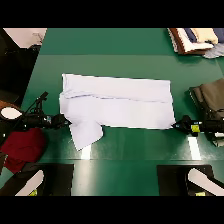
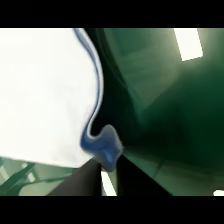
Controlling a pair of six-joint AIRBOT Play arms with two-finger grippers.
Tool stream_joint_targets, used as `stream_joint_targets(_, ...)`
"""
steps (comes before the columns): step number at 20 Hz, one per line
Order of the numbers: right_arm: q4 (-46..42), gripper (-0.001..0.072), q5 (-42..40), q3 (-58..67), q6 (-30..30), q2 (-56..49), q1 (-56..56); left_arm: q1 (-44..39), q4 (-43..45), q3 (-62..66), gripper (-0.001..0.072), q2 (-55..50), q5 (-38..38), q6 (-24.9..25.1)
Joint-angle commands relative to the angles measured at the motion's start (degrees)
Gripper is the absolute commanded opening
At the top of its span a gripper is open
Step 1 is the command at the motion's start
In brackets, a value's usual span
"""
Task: Fold the shirts.
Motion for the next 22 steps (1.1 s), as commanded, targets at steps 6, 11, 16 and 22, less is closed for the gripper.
stream_joint_targets(6, -6.56, 0.0014, 9.55, 0.0, 1.51, 13.11, 0.74, 0.02, 7.41, 0.46, 0.0019, 6.05, -9.73, -3.1)
stream_joint_targets(11, -21.11, 0.0014, 21.16, 0.0, 10.08, 28.3, 0.74, -1.4, 10.36, 0.48, 0.002, 19.02, -20.17, -8.92)
stream_joint_targets(16, -17.29, 0.0014, 21.57, 0.83, 12.39, 36.46, 0.76, -8.26, 10.69, 7.1, 0.002, 18.12, -16.37, -9.53)
stream_joint_targets(22, -16.06, 0.0015, 15.87, 12.83, 12.11, 22.12, 2.38, -8.48, 11.15, 17.7, 0.0023, 3.43, -2.03, -6.38)
